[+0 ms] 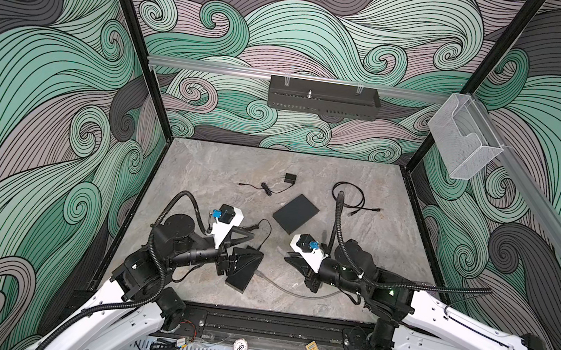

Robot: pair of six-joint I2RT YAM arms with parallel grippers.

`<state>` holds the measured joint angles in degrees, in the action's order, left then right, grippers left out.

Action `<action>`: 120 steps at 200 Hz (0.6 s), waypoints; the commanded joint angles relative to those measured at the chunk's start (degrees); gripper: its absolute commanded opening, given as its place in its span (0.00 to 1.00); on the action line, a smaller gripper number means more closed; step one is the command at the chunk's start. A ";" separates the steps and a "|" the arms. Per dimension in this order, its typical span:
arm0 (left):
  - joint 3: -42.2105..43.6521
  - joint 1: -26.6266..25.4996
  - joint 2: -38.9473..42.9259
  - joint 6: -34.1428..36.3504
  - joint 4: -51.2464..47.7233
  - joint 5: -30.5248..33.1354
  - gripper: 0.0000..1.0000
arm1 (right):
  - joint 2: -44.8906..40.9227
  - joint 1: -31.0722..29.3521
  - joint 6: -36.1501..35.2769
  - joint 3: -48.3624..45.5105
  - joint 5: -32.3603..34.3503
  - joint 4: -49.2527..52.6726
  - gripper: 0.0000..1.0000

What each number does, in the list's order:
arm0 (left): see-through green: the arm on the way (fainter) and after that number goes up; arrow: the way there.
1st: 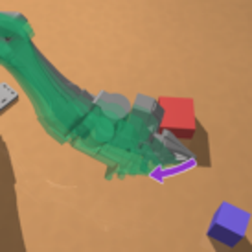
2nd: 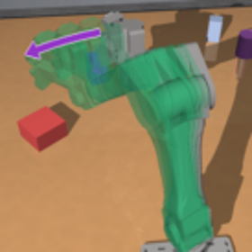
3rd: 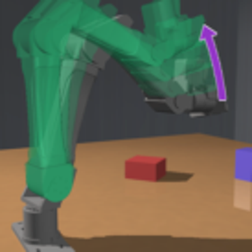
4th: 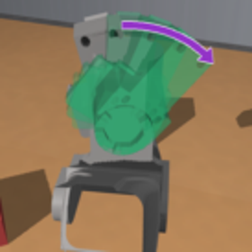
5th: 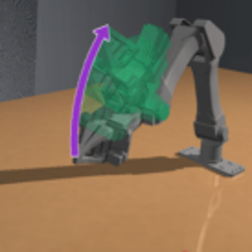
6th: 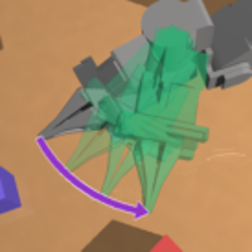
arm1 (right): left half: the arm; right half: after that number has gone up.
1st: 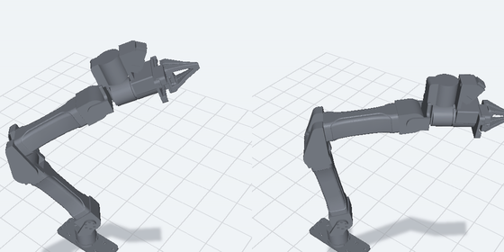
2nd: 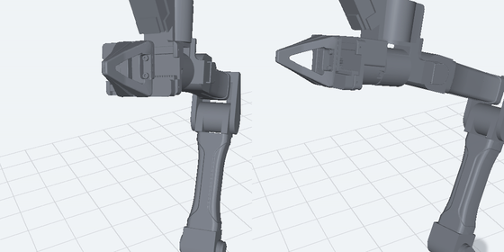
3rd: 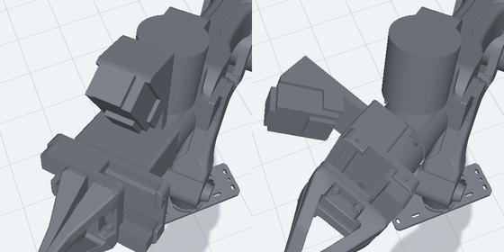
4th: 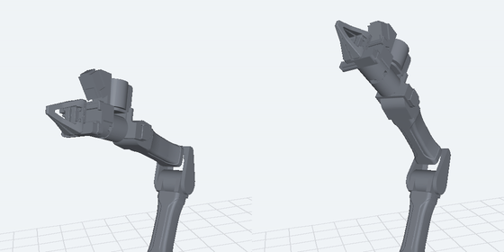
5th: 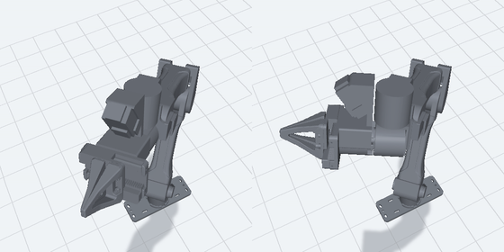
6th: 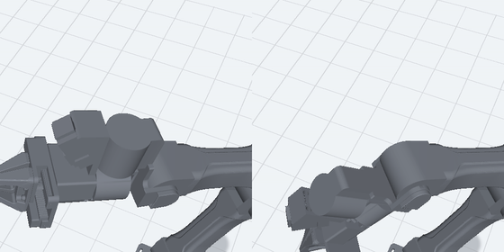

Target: Insert the plug into the switch port

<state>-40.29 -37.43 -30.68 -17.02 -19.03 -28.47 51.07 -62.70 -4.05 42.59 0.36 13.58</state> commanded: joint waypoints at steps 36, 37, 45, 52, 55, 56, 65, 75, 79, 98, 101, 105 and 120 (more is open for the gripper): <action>9.21 -0.36 3.58 -20.29 5.10 9.98 0.60 | -0.54 7.71 4.11 0.38 12.70 12.59 0.00; 9.41 -0.36 3.59 -20.44 5.17 10.08 0.60 | -0.45 7.74 4.17 0.34 12.67 12.60 0.00; 10.66 -0.36 3.77 -21.46 5.23 11.08 0.59 | 0.19 7.76 4.69 0.15 11.88 12.53 0.00; 11.64 -0.36 4.07 -21.89 5.18 11.99 0.59 | 0.91 7.76 5.08 -0.25 10.58 12.03 0.00; 12.03 -0.34 4.19 -22.01 5.11 12.40 0.59 | 1.18 7.76 5.25 -0.43 9.98 11.80 0.00; 12.14 -0.35 4.25 -22.06 5.08 12.53 0.59 | 1.24 7.76 5.27 -0.50 9.78 11.72 0.00; 13.20 -0.32 4.82 -22.36 4.85 13.91 0.59 | 2.28 7.76 5.54 -1.15 7.95 10.92 0.00; 14.56 -0.36 5.62 -22.52 4.62 15.80 0.59 | 3.72 7.79 5.15 -1.60 6.13 10.10 0.00; 15.10 -0.36 5.93 -22.69 4.53 16.61 0.59 | 4.32 7.77 5.04 -1.71 5.73 9.86 0.00; 17.82 -0.36 7.06 -23.86 4.59 19.78 0.60 | 8.60 7.76 4.34 -1.99 4.71 8.30 0.00; 18.16 -0.36 7.15 -24.05 4.68 20.12 0.60 | 9.46 7.76 4.32 -1.92 4.79 8.06 0.00; 18.65 -0.30 7.16 -24.11 4.92 20.45 0.60 | 10.67 7.76 4.38 -1.70 4.86 7.87 0.00; 20.11 -0.36 6.33 -23.66 5.66 21.72 0.60 | 14.81 7.76 4.69 -0.85 3.43 7.42 0.00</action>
<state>-21.58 -37.43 -23.99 -39.07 -15.16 -11.86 61.21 -55.05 0.03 41.43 6.48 22.50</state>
